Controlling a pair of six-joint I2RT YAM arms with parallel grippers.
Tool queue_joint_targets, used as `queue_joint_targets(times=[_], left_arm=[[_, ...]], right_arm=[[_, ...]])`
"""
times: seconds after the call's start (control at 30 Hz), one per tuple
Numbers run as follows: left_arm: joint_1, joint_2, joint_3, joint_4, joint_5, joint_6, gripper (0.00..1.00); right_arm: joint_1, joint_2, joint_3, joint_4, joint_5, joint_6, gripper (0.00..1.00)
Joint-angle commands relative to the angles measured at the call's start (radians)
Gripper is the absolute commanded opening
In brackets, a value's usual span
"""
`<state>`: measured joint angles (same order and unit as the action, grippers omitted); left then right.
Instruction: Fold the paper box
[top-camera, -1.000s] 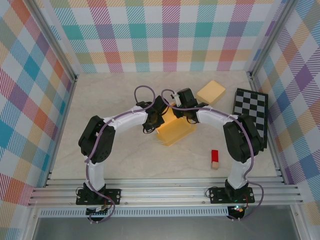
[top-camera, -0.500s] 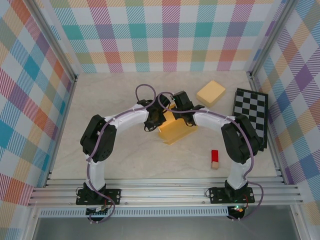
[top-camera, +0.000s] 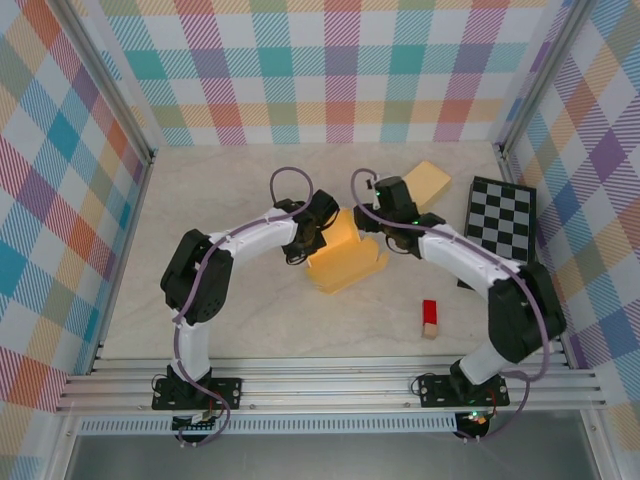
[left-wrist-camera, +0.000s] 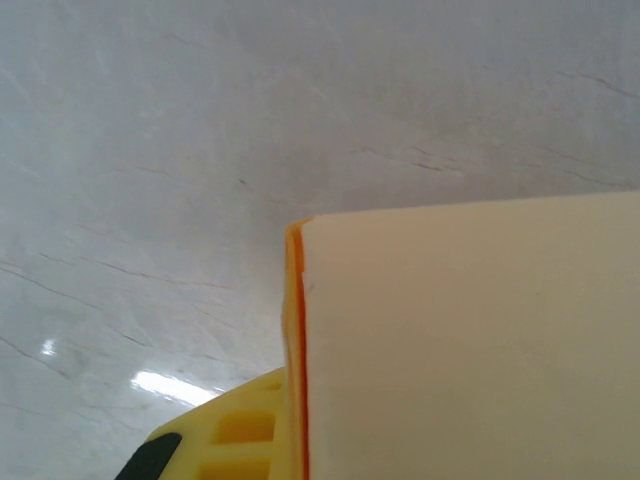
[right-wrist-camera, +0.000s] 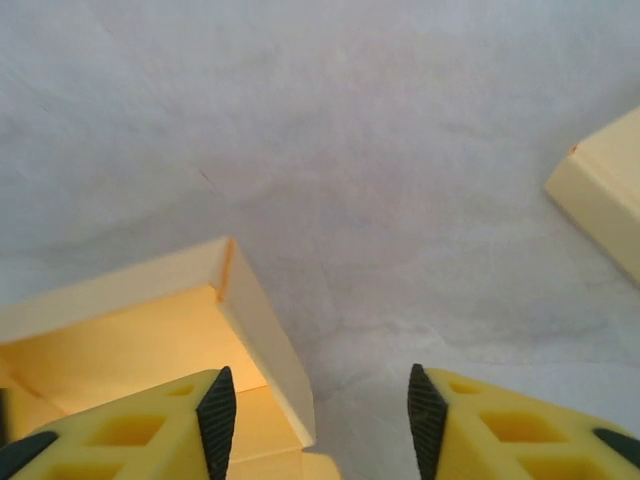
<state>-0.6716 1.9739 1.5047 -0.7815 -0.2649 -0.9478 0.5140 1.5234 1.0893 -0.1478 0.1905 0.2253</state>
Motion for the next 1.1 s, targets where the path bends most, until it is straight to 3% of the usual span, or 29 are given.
queue_joint_targets(times=[0.0, 0.2, 0.4, 0.53, 1.07], left_arm=[[-0.001, -0.018, -0.008, -0.073, -0.15, 0.097, 0.0], [-0.086, -0.084, -0.084, 0.125, -0.396, 0.326, 0.0], [-0.137, -0.111, -0.165, 0.262, -0.536, 0.397, 0.0], [-0.143, -0.118, -0.217, 0.328, -0.554, 0.399, 0.0], [-0.144, -0.124, -0.365, 0.492, -0.493, 0.431, 0.0]], right_arm=[[-0.025, -0.072, -0.008, -0.067, -0.146, 0.035, 0.53], [-0.077, -0.014, 0.035, -0.049, -0.335, 0.071, 0.54], [-0.077, 0.109, 0.078, -0.005, -0.407, 0.147, 0.51], [-0.076, 0.136, 0.044, 0.039, -0.429, 0.197, 0.43], [-0.077, 0.13, -0.068, 0.061, -0.402, 0.167, 0.38]])
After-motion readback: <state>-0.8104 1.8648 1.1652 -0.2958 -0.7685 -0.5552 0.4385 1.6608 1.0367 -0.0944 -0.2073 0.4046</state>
